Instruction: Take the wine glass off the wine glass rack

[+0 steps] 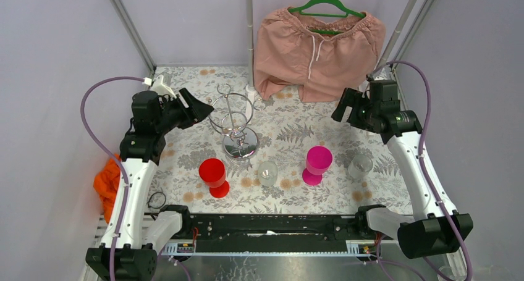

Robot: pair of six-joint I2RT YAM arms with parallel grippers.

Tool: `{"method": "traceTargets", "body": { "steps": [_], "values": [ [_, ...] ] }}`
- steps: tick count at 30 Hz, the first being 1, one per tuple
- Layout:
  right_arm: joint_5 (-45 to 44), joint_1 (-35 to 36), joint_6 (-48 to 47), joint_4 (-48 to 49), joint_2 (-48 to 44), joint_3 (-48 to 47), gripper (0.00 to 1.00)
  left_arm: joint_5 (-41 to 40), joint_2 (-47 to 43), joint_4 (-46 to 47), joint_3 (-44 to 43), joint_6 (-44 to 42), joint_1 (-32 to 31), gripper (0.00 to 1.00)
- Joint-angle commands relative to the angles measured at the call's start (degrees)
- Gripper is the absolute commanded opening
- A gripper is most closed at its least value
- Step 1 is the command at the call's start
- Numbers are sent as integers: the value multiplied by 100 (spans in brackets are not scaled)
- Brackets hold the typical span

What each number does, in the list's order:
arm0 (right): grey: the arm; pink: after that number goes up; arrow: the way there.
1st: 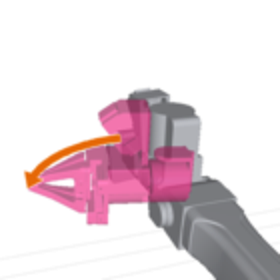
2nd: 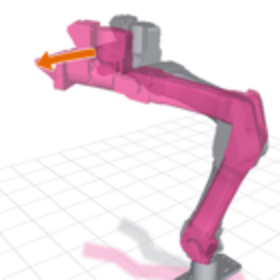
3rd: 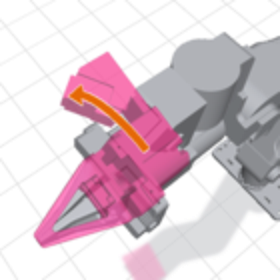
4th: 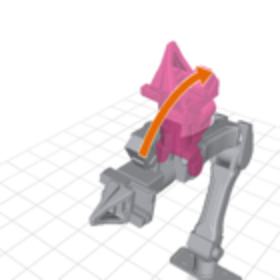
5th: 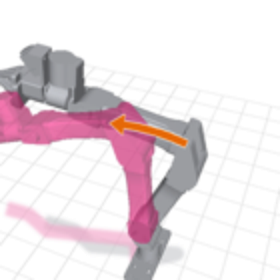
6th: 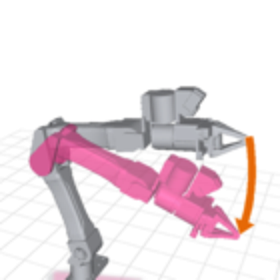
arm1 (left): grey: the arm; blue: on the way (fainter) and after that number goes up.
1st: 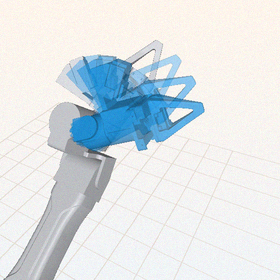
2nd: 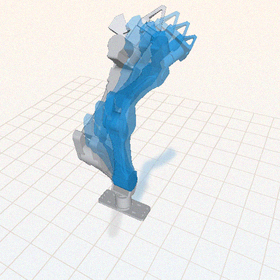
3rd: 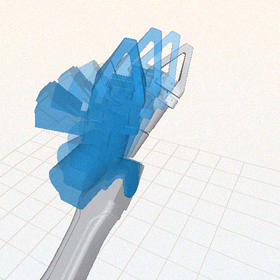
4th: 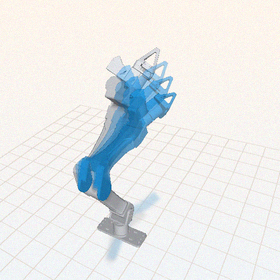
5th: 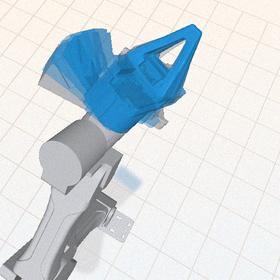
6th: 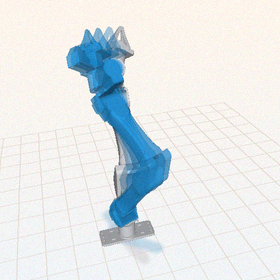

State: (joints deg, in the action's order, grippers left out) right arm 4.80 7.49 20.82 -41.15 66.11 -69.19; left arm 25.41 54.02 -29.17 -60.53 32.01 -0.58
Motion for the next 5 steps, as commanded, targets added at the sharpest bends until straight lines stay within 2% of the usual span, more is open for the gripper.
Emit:
{"method": "traceTargets", "body": {
  "steps": [1, 5],
  "values": [
    [-8, -2, -251, 146, -118, -87, 100, -89, -32, 195, -114, 16, 54, 68],
    [-304, -2, -279, 212, -272, 18, 100, -104, -45, 191, -104, -26, 50, 70]
  ]
}}
